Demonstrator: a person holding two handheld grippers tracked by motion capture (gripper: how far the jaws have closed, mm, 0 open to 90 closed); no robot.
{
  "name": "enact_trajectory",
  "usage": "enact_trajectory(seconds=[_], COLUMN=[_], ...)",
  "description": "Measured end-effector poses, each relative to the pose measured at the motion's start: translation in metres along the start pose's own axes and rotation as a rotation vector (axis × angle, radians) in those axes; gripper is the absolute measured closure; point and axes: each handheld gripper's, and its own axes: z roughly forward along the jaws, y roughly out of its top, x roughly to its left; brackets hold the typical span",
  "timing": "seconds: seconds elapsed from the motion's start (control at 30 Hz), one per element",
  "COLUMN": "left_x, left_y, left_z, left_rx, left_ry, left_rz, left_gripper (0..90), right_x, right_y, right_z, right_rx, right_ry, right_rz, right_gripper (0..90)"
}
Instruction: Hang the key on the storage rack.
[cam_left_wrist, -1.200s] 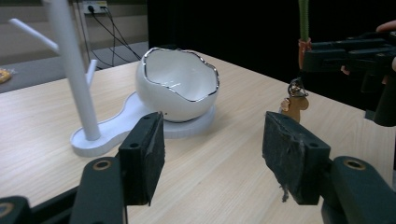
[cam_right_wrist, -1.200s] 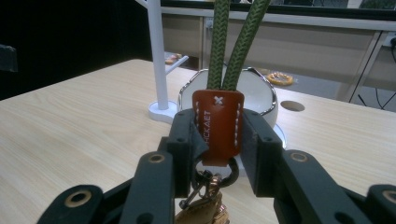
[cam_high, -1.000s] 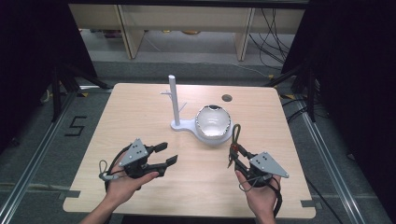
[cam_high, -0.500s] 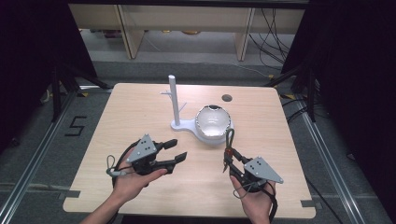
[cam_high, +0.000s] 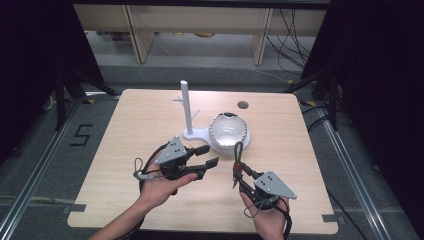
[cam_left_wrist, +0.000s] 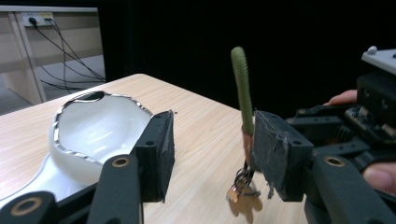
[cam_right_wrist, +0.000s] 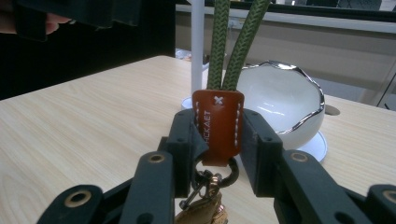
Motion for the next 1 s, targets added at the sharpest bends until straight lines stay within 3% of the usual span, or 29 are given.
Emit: enact_trajectory(seconds=[0.13, 0.17, 0.23, 0.4, 0.6, 0.73, 0.83, 0.87, 1.0], left_x=[-0.002, -0.003, -0.004, -0.006, -0.007, -0.007, -0.007, -0.007, -0.009], left_y=[0.002, 0.002, 0.002, 0.0, -0.001, -0.002, -0.003, -0.003, -0.003], left_z=[0.01, 0.013, 0.015, 0.023, 0.028, 0.03, 0.032, 0.032, 0.032], left_rx=[0.007, 0.009, 0.008, 0.023, 0.027, 0.023, 0.026, 0.025, 0.027], left_ry=[-0.016, -0.023, -0.028, -0.05, -0.071, -0.076, -0.087, -0.093, -0.101], left_rz=[-0.011, -0.02, -0.03, -0.045, -0.065, -0.066, -0.084, -0.078, -0.071], left_gripper=[50.1, 52.2, 53.2, 58.4, 64.1, 68.7, 72.5, 73.8, 78.9], right_x=[0.003, 0.003, 0.005, 0.006, 0.01, 0.011, 0.014, 0.013, 0.015], right_y=[0.001, 0.001, 0.001, 0.0, 0.0, 0.001, 0.001, 0.001, 0.0], right_z=[-0.001, -0.001, 0.0, 0.0, 0.001, 0.003, 0.002, 0.002, 0.002], right_rx=[0.0, -0.001, -0.001, 0.018, 0.016, 0.007, 0.019, 0.017, 0.02], right_ry=[0.002, -0.015, 0.01, 0.0, 0.001, 0.022, 0.009, 0.016, 0.014], right_rz=[0.006, -0.022, 0.006, -0.015, 0.001, -0.018, -0.004, -0.022, -0.022], right_gripper=[68.0, 68.0, 68.0, 68.0, 68.0, 68.0, 68.0, 68.0, 67.9])
